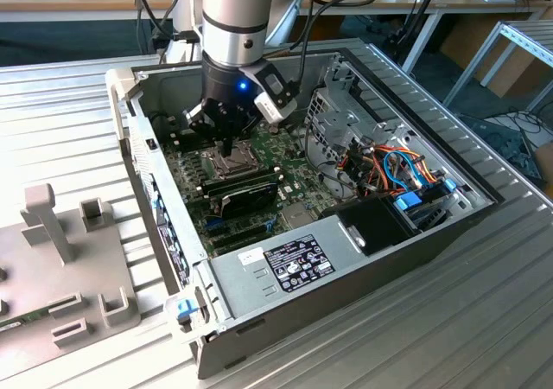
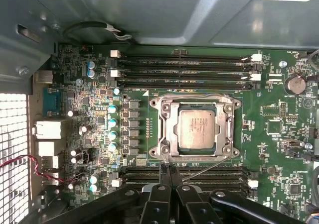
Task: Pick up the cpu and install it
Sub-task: 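Install the second cpu locking lever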
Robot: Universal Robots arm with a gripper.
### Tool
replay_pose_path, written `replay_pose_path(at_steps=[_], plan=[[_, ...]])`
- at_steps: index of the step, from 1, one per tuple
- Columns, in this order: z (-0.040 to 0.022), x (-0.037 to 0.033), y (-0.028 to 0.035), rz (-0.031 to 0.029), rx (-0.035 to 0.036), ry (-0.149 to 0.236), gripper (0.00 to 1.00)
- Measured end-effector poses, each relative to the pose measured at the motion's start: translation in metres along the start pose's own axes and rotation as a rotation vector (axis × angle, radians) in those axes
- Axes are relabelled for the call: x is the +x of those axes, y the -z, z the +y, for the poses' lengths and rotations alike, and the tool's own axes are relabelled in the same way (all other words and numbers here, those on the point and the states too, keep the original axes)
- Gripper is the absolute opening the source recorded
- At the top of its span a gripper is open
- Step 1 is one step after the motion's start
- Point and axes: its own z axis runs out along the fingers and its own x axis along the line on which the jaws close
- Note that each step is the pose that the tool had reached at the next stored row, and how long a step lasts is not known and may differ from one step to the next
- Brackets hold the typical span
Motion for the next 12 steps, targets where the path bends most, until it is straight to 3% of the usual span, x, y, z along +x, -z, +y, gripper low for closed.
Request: replay_pose_path(at_steps=[1,2,3,4,5,8,9,11,12], plan=[[-0.0001,0.0001,0.0002,0.0002,-0.0048,0.0,0.11],[-0.0001,0.0,0.0001,0.0,-0.021,-0.001,0.11],[-0.0002,0.0,0.0001,-0.0002,-0.0444,-0.002,0.11],[-0.0003,0.0,0.0,-0.0004,-0.0606,-0.002,0.11],[-0.0004,-0.0001,0.0001,-0.0003,-0.0679,-0.002,0.11],[-0.0011,-0.0009,0.0,-0.0004,-0.0735,-0.003,0.11],[-0.0014,-0.0014,0.0,-0.0005,-0.0879,-0.003,0.11],[-0.0018,-0.0025,0.0,-0.0004,-0.0975,-0.003,0.11],[-0.002,-0.0044,-0.0001,0.0,-0.0984,-0.004,0.11]])
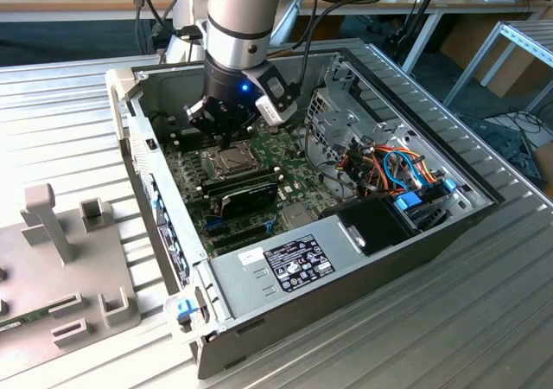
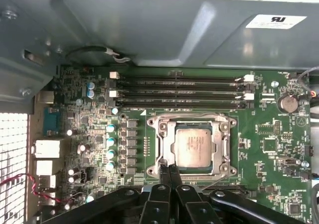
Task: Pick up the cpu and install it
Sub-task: 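Install the second cpu locking lever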
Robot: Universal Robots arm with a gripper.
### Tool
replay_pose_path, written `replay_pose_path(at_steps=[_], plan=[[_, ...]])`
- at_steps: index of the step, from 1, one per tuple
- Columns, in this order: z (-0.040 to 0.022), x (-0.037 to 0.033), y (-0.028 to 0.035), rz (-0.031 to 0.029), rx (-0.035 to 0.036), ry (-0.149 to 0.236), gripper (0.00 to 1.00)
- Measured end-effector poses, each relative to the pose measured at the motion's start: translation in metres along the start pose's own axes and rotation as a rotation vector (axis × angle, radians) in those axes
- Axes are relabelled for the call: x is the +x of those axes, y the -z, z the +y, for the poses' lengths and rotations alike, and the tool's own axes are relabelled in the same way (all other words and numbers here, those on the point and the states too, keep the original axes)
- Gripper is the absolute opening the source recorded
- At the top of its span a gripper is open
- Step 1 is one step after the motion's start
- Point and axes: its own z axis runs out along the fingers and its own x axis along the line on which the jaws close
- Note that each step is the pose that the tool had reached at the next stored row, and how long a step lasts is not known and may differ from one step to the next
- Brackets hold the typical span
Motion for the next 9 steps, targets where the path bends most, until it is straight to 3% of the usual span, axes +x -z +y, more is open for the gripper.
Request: replay_pose_path(at_steps=[3,9], plan=[[-0.0008,-0.0056,-0.0002,0.0005,-0.0009,-0.001,0.11],[-0.0054,-0.0106,0.0001,0.0008,-0.0073,-0.001,0.11]])
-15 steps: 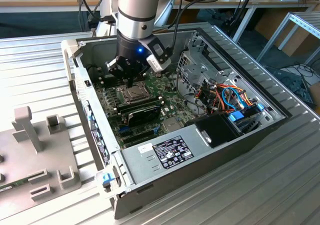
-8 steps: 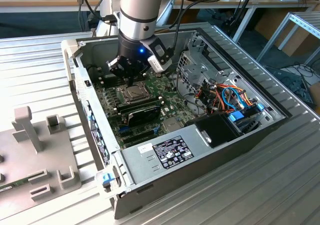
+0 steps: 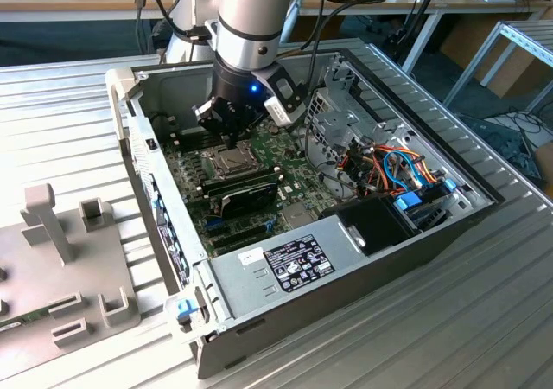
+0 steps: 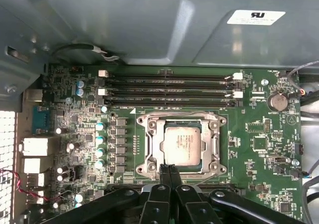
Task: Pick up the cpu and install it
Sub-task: 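Install the second cpu locking lever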
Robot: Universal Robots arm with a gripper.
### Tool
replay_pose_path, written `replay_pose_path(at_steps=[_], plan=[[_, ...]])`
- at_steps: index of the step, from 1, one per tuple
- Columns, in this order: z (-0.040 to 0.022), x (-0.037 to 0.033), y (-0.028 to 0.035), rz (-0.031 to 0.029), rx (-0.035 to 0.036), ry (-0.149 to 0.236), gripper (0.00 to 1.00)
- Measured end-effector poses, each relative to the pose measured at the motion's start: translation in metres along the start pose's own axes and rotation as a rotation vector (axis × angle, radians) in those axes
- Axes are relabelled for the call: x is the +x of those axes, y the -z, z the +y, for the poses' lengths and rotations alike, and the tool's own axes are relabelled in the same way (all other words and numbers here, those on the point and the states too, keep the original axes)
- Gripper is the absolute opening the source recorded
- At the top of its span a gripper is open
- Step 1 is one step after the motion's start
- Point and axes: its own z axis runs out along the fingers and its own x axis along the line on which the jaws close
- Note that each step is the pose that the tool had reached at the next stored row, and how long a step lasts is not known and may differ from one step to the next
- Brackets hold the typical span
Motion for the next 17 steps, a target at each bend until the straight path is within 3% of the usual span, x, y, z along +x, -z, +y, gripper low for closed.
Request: replay_pose_path(at_steps=[3,4,6,8,17], plan=[[-0.0026,-0.0007,0.0002,0.0,-0.0029,0.0,0.11],[-0.0036,-0.0009,0.0003,0.0,-0.0069,0.0,0.11],[-0.0057,-0.001,0.0005,-0.0002,-0.0237,-0.001,0.11],[-0.0075,-0.001,0.0007,-0.0002,-0.0457,-0.002,0.11],[-0.0117,-0.0011,0.0011,-0.0003,-0.0557,-0.002,0.11]])
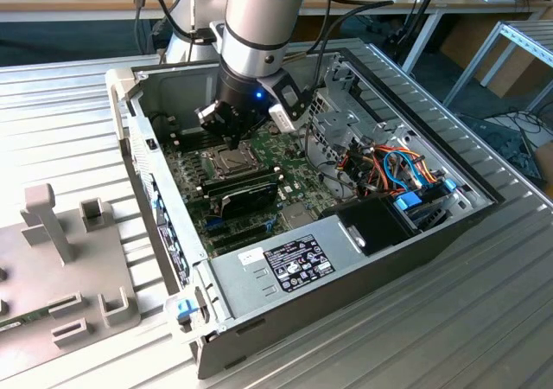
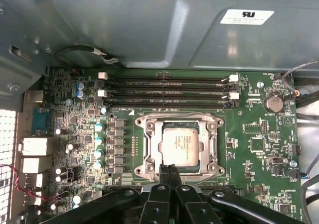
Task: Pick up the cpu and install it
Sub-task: 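Install the second cpu locking lever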
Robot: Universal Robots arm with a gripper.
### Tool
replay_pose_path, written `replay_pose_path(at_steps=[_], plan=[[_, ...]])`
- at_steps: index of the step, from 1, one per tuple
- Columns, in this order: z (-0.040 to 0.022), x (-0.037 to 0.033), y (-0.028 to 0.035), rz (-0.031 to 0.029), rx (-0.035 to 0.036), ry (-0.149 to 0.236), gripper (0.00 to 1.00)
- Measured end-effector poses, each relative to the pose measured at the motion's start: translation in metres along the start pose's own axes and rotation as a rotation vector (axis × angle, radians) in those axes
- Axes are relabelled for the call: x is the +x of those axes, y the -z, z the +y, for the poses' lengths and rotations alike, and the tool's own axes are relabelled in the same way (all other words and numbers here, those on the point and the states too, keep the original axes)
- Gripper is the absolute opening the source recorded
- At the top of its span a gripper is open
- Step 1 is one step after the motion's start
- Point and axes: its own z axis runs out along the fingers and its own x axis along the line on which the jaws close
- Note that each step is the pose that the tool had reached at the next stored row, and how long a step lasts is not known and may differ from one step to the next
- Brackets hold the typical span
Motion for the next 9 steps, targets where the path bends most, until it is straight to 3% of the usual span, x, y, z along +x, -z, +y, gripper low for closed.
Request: replay_pose_path(at_steps=[1,2,4,5,9], plan=[[-0.0025,0.0,0.0004,0.0,-0.0075,0.0,0.11],[-0.004,0.0,0.0006,-0.0001,-0.0226,-0.001,0.11],[-0.0058,0.0,0.0009,-0.0002,-0.0391,-0.001,0.11],[-0.0066,-0.0001,0.001,-0.0002,-0.0423,-0.001,0.11],[-0.0084,-0.0001,0.0013,-0.0003,-0.0428,-0.001,0.11]])
